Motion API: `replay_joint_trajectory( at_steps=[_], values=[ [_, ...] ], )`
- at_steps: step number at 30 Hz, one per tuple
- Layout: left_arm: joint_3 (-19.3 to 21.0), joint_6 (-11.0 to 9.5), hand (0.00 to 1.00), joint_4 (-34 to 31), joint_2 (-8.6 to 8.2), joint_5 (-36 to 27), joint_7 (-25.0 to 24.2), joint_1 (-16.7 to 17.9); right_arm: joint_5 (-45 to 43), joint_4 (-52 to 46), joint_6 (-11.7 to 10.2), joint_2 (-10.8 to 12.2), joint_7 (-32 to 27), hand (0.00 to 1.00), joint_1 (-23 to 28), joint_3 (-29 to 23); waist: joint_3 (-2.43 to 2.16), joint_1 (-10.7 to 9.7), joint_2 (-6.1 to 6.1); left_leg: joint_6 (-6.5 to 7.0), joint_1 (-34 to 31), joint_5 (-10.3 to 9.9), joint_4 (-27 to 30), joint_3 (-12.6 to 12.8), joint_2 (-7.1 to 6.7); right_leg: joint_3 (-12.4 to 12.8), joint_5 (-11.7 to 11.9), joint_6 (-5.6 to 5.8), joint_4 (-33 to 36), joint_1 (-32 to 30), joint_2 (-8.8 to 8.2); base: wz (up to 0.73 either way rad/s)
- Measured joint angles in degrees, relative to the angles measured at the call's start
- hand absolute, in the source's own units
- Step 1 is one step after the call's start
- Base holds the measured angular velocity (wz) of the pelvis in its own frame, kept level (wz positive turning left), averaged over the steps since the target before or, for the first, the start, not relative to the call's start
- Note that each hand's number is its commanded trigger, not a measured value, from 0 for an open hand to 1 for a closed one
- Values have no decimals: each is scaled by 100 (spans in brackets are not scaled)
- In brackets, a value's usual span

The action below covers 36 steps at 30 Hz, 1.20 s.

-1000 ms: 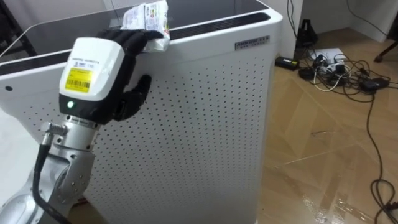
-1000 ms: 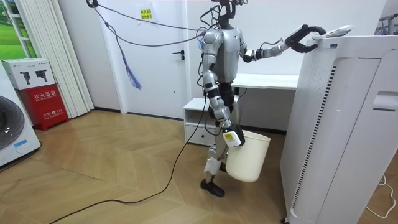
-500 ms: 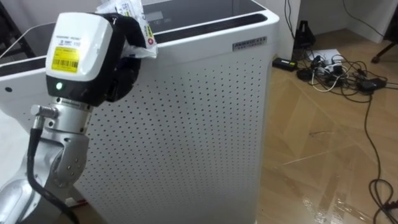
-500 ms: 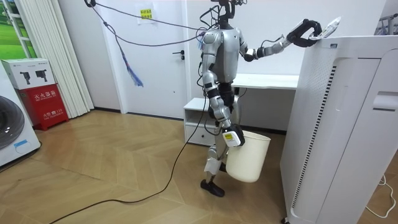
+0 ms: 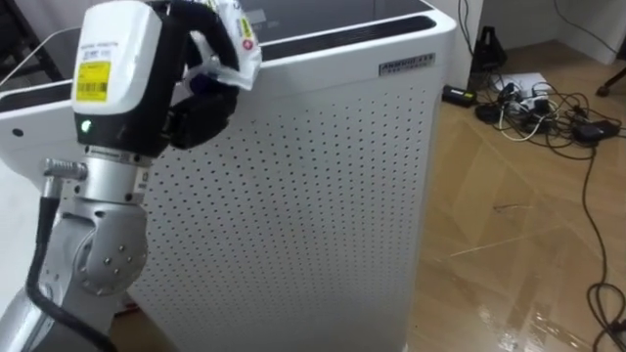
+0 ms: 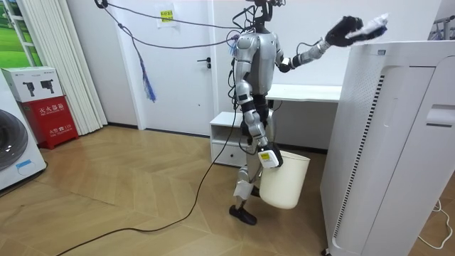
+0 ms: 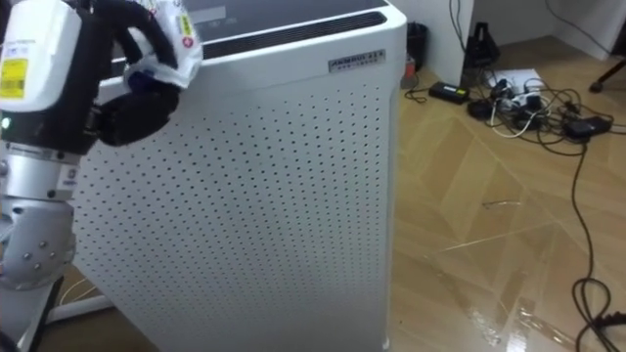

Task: Pick garbage

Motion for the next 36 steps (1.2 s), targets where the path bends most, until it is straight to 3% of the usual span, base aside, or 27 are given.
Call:
replay_joint_trajectory(
  at_steps=[2,7,13,18,21,26,30,32,36],
  values=[
    [-7,-293,100,-612,-221,-411,-110,10,100,120,-24,69,3,100,-21,64,-16,70,-65,0,16,0,-7,18,2,-20,-1,1,-34,33,1,0],
    [-21,-743,100,-1236,-481,-858,-443,281,125,124,-146,124,11,100,-6,203,-8,69,-98,0,23,0,-9,27,5,-57,0,1,-49,60,-2,2],
    [-21,-924,100,-1739,-523,-951,-685,280,124,114,-204,121,124,100,-17,299,-24,76,-142,0,-23,0,41,-16,-2,-191,-1,1,-63,85,-20,7],
    [-35,-971,100,-2040,-537,-1356,-915,265,166,108,-204,90,129,100,-18,484,-49,123,-115,2,-62,0,94,-81,-10,-325,-3,-1,-66,108,-39,11],
    [-35,-1039,100,-2065,-684,-1520,-1047,249,239,109,-205,75,148,100,-12,624,-61,219,-98,5,-60,4,95,-104,-10,-334,-3,-3,-55,111,-38,1],
    [-37,-1070,100,-2034,-928,-1670,-1175,342,358,66,-201,101,214,100,-11,686,-20,366,-166,15,-92,11,98,-100,-19,-332,-5,-4,-50,84,-47,0],
    [-203,-1167,100,-1634,-941,-1986,-1279,783,355,-63,-199,91,208,100,-24,730,-15,367,-211,25,-107,18,93,-106,-51,-349,-27,19,-47,88,-74,6],
    [-398,-1015,100,-1299,-942,-1986,-1419,1132,358,-64,-199,137,196,100,-37,736,-42,368,-284,46,-210,32,100,-123,-64,-393,-30,23,-35,5,-88,10],
    [-674,-903,100,-638,-930,-1988,-1565,1521,414,-60,-201,158,134,100,-206,854,-30,352,-361,55,-467,44,196,-172,-79,-472,-26,22,44,-210,-113,9]
  ],
)
